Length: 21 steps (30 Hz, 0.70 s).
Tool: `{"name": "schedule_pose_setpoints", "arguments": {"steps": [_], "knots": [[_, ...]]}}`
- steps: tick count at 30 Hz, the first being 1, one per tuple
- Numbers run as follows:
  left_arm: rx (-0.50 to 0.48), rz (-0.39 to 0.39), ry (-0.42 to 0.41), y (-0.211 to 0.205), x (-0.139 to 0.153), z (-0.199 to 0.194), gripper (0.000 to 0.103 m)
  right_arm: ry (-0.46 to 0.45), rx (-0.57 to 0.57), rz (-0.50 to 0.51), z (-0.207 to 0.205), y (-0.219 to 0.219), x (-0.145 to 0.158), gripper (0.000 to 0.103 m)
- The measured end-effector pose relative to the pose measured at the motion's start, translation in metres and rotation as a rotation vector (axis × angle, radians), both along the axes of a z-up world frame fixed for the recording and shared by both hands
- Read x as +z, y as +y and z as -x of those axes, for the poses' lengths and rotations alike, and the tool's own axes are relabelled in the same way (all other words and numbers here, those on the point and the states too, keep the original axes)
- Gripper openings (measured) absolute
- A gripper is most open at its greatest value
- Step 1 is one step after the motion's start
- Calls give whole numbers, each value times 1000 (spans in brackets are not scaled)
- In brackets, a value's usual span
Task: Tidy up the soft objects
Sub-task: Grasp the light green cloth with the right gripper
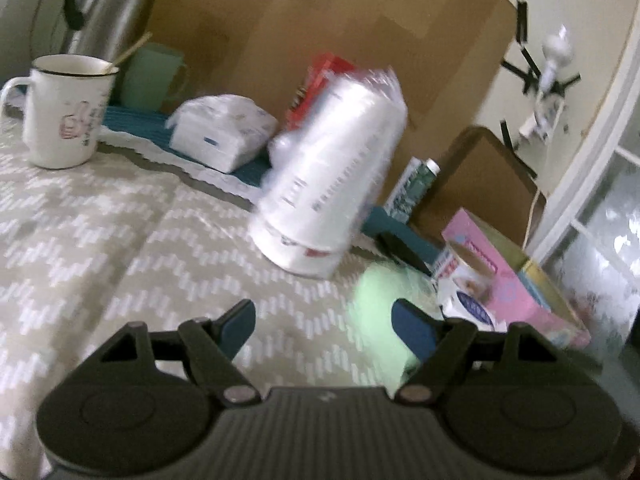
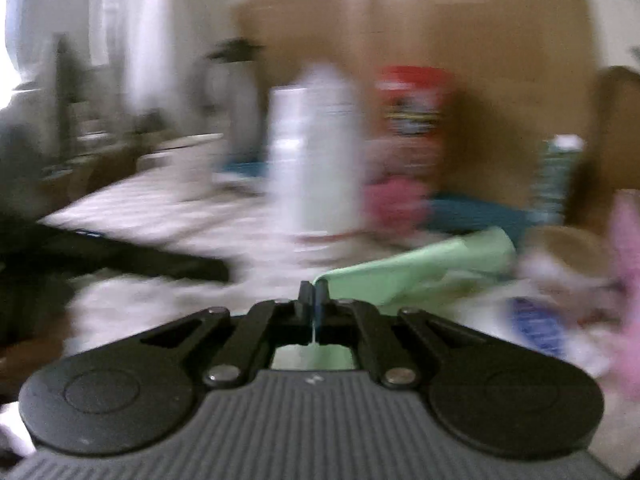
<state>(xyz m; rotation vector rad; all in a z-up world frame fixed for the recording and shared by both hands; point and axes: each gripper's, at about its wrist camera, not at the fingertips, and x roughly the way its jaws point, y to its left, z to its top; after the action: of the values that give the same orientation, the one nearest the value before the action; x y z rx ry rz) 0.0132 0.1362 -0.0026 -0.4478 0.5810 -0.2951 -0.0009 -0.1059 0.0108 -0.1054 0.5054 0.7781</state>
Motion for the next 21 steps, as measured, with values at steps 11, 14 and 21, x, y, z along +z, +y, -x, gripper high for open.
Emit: {"name": "schedule_pose_setpoints", "arguments": {"steps": [11, 14, 21], "knots": [[-75, 5, 51, -3, -8, 2, 77, -73, 55, 65, 25, -8, -1, 71], [-112, 15, 77, -15, -11, -2, 84, -65, 32, 111, 15, -5, -10, 97], [-156, -26, 94, -42, -10, -7, 89, -1, 41, 199, -11, 13, -32, 99]]}}
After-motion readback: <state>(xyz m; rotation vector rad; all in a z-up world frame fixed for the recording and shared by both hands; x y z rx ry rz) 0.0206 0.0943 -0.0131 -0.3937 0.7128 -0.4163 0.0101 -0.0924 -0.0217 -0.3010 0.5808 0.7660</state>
